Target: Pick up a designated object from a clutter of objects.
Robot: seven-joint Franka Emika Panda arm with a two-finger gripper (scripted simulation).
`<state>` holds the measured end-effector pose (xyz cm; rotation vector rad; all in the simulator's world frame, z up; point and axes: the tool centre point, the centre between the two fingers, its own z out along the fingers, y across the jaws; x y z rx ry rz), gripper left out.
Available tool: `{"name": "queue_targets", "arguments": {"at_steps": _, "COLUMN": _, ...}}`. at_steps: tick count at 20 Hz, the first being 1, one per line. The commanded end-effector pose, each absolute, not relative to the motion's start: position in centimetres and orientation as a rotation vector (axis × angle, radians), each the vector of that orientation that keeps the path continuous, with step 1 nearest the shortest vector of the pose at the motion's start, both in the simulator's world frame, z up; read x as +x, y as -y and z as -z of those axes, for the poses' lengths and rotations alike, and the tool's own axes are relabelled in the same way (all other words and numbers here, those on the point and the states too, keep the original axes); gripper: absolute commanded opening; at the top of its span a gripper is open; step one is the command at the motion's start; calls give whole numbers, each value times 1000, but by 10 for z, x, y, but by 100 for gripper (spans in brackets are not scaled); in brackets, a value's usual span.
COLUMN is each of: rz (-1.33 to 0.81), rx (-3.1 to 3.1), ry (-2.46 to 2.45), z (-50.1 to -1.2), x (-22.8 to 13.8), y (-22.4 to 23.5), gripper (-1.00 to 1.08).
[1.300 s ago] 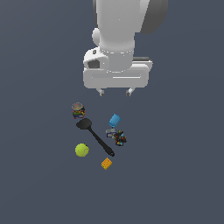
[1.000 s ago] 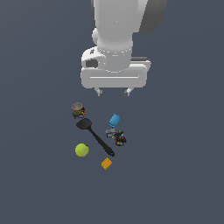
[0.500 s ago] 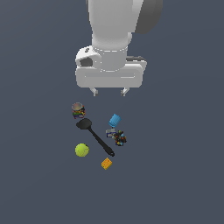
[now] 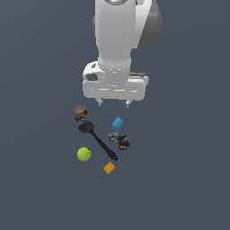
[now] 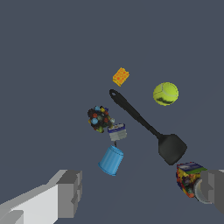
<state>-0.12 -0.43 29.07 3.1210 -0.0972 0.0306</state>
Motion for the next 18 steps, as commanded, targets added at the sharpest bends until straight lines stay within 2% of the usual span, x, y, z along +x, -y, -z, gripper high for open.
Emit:
{"name": "queue_targets", "arguments": {"at_steps": 1, "rz": -28, "rx": 3121, "ry": 158, "z": -273, "x": -3, "y": 2, "gripper": 100}}
{"name": "queue_targets", "arguments": {"at_steps": 18, "rz": -7, "rx": 3051, "ry": 745, "z": -124, "x": -57, "y": -12, "gripper": 100}}
